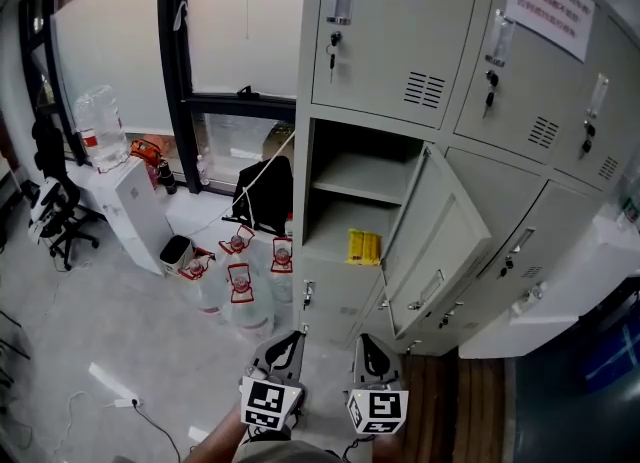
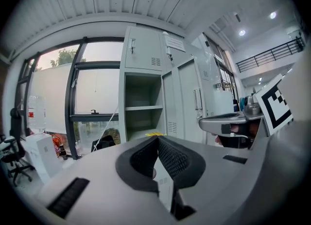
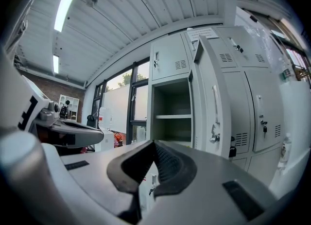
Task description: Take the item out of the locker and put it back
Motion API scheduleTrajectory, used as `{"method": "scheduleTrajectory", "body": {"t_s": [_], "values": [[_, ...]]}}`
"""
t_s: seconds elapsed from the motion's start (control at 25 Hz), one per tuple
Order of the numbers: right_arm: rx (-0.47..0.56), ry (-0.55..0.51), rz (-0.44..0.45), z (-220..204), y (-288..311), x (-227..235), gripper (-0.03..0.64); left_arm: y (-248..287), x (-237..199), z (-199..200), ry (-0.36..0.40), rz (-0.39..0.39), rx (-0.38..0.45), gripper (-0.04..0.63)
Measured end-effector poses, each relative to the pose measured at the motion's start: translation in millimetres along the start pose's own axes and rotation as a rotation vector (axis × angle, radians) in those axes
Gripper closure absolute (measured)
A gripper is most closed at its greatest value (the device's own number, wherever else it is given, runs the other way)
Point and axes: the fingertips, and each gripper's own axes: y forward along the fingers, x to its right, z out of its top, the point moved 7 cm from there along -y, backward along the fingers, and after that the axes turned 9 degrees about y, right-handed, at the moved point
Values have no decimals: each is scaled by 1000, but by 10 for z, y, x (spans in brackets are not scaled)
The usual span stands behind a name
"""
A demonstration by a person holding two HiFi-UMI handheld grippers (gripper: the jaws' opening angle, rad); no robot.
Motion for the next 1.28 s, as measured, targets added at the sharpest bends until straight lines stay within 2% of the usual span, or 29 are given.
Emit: {"method": "scheduleTrajectory", "body": {"t_s": [1.28], "values": [[-24, -2, -20, -45, 80, -4, 600, 122, -54, 15, 20, -28, 11, 572]]}}
